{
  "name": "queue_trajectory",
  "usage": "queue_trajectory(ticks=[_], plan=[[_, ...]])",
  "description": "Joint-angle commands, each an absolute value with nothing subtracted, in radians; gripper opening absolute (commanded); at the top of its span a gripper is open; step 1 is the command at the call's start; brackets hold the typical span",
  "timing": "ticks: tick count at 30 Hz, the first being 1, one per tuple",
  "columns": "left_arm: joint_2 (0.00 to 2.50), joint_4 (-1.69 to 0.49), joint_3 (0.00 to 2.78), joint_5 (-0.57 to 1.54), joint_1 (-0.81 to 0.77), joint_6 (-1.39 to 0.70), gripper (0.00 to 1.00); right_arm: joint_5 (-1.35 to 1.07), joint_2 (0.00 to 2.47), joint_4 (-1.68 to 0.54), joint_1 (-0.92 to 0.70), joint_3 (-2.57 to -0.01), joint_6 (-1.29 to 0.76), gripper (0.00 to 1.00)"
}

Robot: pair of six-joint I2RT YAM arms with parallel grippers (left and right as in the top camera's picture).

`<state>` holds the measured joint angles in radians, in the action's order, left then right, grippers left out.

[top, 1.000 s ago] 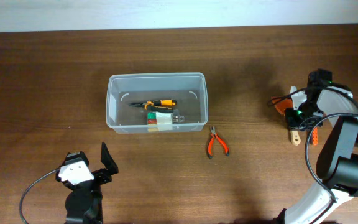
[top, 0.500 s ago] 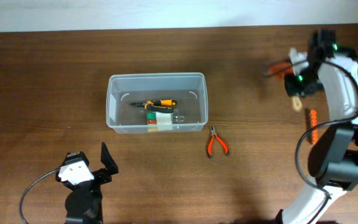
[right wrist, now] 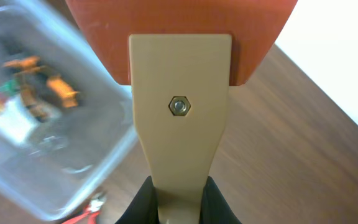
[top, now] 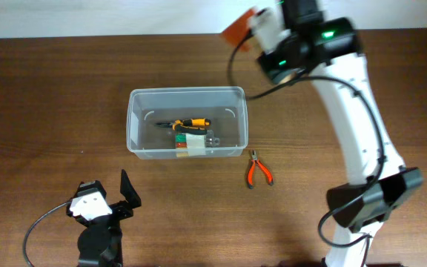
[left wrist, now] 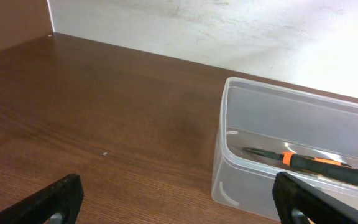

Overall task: Pack container
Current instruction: 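Lift the orange scraper and lower it into the container, release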

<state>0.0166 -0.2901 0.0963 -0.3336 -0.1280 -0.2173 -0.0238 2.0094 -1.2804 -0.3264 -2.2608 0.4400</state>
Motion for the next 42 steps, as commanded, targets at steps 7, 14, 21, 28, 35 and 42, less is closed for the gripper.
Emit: queue_trajectory(ticks=[7,14,21,28,35,42], plan=[[0.012,-0.292,0.093,-0.337,-0.131,-0.208,0.99,-0.033,2.003,-1.293,-0.557,-2.23,0.581,0.04],[0.012,-0.292,0.093,-0.337,-0.131,-0.208,0.99,-0.034,2.006,-1.184,-0.62,-2.02,0.663,0.04],[0.012,-0.292,0.093,-0.337,-0.131,-0.208,0.99,-0.035,2.006,-1.007,-0.622,-1.796,0.663,0.04],[0.012,-0.292,0.093,-0.337,-0.131,-0.208,0.99,-0.058,2.008,-0.867,-0.622,-1.693,0.662,0.04],[0.012,-0.292,0.093,-0.337,-0.131,-0.208,0.99,-0.132,2.038,-0.838,-0.622,-1.693,0.646,0.04],[0.012,-0.292,0.093,-0.337,-0.131,-0.208,0.99,-0.144,2.062,-0.831,-0.623,-1.693,0.647,0.04]])
